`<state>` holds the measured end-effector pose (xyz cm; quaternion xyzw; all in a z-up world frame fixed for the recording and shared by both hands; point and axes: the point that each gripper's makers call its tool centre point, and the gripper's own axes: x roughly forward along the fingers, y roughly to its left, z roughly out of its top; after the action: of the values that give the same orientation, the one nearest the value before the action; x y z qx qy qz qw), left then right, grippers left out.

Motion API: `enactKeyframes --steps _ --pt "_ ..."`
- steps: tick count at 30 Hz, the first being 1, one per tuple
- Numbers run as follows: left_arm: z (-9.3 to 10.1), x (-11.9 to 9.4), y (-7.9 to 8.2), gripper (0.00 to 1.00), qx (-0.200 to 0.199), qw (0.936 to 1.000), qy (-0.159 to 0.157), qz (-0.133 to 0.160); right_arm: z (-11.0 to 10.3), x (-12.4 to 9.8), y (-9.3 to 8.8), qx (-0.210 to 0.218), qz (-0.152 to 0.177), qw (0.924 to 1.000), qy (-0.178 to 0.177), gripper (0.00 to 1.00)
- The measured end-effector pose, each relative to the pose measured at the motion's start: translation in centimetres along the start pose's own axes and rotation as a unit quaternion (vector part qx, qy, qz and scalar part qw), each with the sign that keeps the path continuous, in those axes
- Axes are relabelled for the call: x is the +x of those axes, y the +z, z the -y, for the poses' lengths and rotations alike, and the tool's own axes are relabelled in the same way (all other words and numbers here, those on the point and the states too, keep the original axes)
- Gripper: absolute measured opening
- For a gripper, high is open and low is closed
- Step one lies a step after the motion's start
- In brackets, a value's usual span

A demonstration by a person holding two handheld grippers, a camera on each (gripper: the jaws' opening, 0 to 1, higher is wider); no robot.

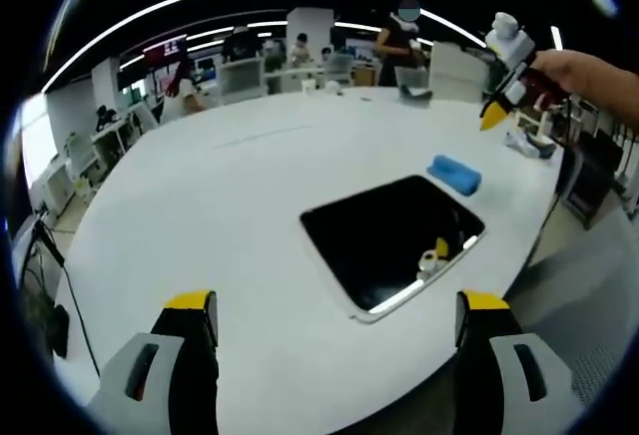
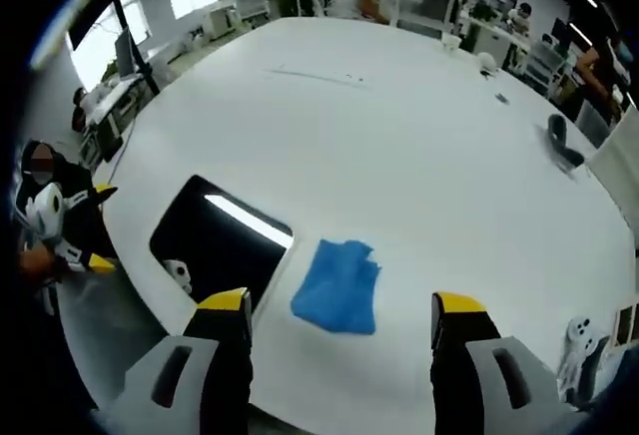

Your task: Wipe the mirror surface with the cleaning cloth until all visible marks leave the cleaned area.

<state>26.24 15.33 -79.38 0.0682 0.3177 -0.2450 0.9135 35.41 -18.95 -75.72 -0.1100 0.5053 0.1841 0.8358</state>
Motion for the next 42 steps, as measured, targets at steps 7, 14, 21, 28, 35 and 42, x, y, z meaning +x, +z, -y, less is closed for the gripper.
enactKeyframes --steps 7,14,21,28,35,42 --pt "-0.1 -0.1 0.3 1.00 -0.001 1.0000 0.003 0.007 -0.2 2.0 -0.8 0.009 0.010 0.9997 0.019 0.61" --pt "-0.4 -0.1 -0.1 1.00 -0.001 0.9999 0.010 0.000 -0.8 4.8 -1.6 0.020 0.011 0.9992 0.033 0.54" --pt "-0.3 0.0 -0.3 1.00 0.002 0.9999 0.009 -0.006 -0.4 6.8 -1.9 0.033 0.022 0.9988 0.027 0.46" --pt "-0.4 0.0 -0.5 0.99 0.000 0.9999 0.010 -0.010 -0.1 8.5 -2.4 0.066 0.020 0.9971 0.033 0.37" --pt "-0.3 0.1 -0.7 0.99 0.002 0.9998 0.009 -0.015 0.1 9.9 -2.7 0.079 0.016 0.9964 0.025 0.31" --pt "-0.5 -0.1 -0.6 0.99 -0.004 0.9998 0.013 -0.010 0.6 10.6 -2.6 0.088 0.012 0.9960 0.001 0.19"
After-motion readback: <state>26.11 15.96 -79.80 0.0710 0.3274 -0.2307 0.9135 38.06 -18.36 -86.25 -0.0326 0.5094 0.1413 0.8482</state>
